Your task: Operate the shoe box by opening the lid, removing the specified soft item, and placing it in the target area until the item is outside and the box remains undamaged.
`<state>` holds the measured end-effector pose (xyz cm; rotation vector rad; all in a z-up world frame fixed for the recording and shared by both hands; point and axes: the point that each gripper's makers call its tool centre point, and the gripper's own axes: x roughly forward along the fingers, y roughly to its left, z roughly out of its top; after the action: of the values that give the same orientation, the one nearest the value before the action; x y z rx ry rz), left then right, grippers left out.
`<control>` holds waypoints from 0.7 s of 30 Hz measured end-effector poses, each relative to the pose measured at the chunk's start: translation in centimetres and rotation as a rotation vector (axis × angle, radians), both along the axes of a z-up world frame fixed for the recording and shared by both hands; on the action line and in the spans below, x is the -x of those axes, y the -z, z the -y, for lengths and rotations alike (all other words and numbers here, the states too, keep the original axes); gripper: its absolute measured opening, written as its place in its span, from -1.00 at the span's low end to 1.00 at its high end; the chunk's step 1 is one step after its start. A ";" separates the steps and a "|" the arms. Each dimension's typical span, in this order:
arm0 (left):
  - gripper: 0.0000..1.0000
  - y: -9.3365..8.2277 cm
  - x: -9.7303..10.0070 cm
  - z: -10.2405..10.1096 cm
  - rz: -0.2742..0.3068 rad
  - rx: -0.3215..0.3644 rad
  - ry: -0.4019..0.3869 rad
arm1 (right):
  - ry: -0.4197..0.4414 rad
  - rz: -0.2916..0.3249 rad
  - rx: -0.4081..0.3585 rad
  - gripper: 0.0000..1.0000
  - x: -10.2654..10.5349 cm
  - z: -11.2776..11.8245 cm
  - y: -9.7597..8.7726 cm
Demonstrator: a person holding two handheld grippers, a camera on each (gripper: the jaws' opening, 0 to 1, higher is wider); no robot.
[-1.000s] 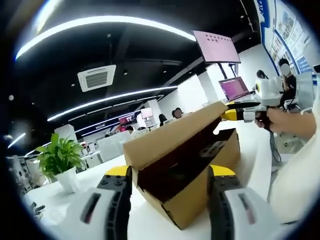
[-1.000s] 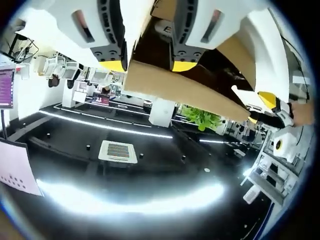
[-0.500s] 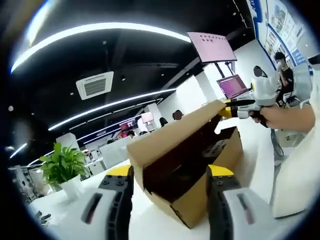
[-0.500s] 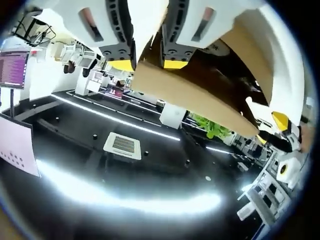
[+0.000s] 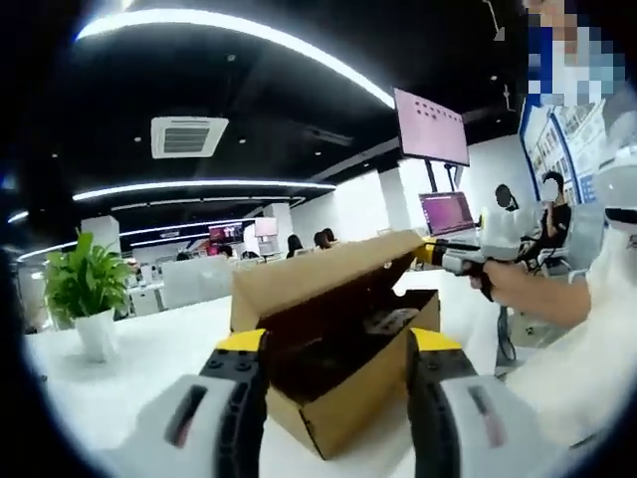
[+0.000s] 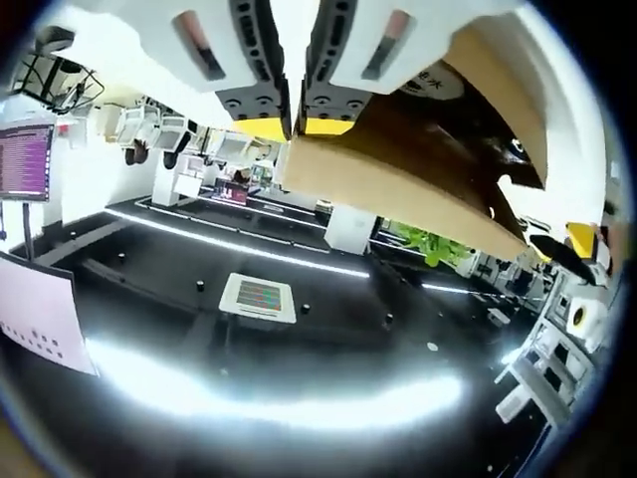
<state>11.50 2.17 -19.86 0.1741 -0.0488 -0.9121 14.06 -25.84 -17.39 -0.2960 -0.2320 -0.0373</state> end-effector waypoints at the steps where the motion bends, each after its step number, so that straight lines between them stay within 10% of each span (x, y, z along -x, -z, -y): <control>1: 0.10 0.4 0.0 0.0 0.004 -0.029 0.002 | 0.008 -0.005 -0.005 -0.88 -0.1 0.1 0.1; 8: 0.08 2.7 -0.5 0.4 0.032 -0.180 0.001 | 0.052 0.098 0.025 -0.77 0.3 -0.1 -1.4; 21: 0.13 3.9 -0.5 0.2 0.037 -0.283 0.002 | 0.031 0.051 0.000 -0.97 -0.2 -0.1 -2.2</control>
<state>11.97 1.95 -23.73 0.4539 0.0466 -0.9157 14.27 -25.73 -15.17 -0.2989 -0.2785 -0.0751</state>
